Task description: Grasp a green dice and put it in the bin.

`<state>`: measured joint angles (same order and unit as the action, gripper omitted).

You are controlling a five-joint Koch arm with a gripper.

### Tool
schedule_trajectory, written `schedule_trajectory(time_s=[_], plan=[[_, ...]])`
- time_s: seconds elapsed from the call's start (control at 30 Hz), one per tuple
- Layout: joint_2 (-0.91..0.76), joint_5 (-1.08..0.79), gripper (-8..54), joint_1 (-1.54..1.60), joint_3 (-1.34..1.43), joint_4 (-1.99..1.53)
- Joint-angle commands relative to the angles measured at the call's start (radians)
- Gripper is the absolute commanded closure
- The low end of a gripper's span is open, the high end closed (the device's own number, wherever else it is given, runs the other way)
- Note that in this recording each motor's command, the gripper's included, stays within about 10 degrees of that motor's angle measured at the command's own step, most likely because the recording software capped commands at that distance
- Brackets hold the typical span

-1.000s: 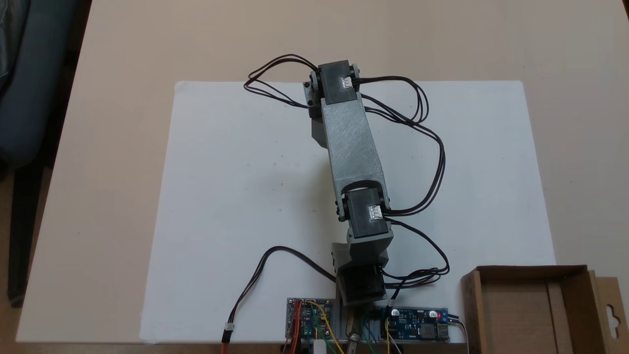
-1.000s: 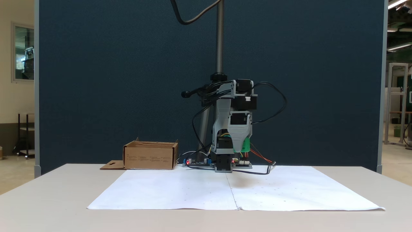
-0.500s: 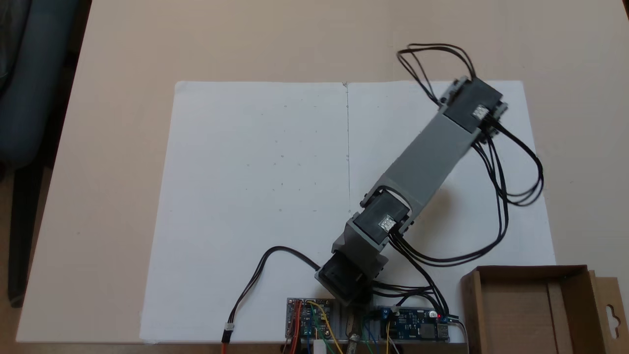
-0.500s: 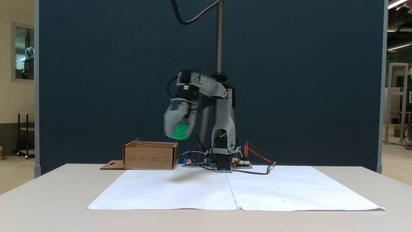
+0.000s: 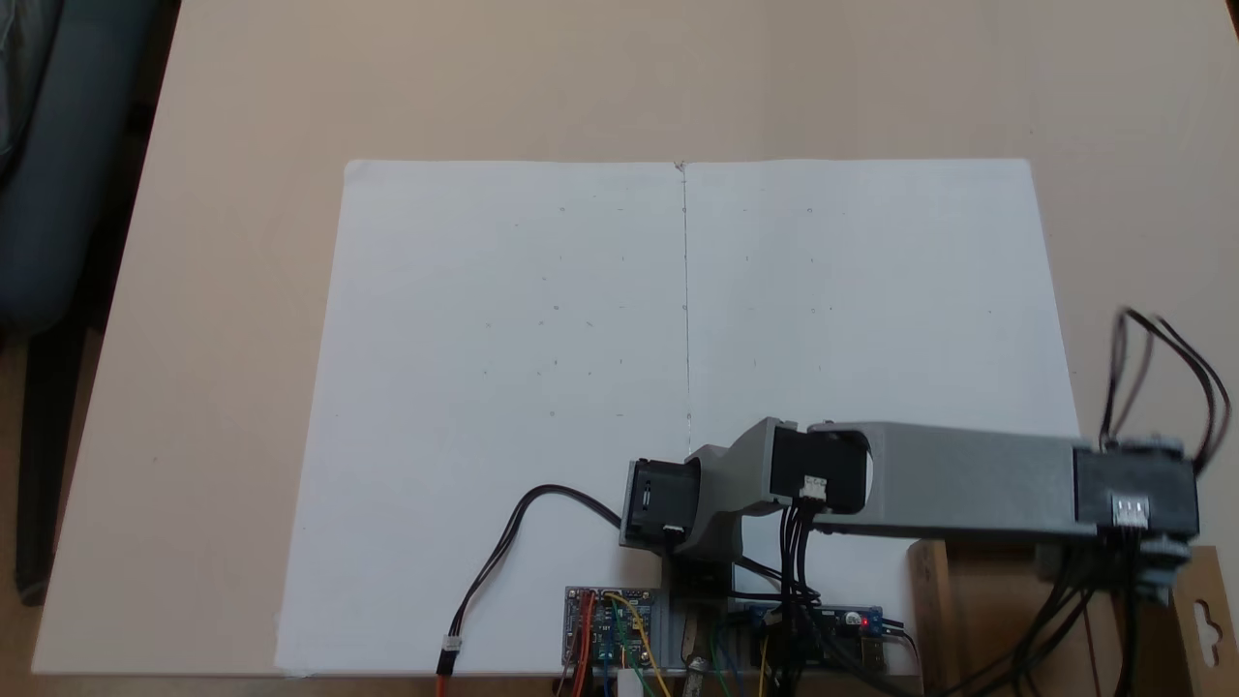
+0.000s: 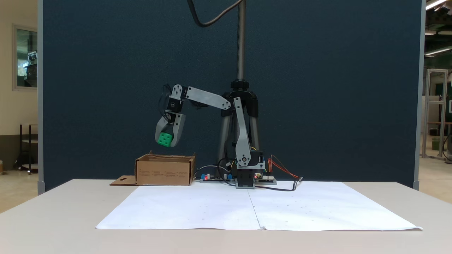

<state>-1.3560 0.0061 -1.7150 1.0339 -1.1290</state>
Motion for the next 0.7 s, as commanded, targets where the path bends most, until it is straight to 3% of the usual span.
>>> schedule_trajectory(time_s=[0.0,0.27,0.33,0.5,0.67], plan=[[-0.006,-0.112,33.7,-0.051,-0.06,-0.014],[0.006,-0.115,33.7,-0.063,-0.058,-0.032],[0.021,-0.115,15.6,-0.061,-0.058,-0.038],[0.061,-0.118,-0.3,-0.038,-0.058,-0.031],[0.067,-0.114,1.2,0.0,-0.058,0.055]])
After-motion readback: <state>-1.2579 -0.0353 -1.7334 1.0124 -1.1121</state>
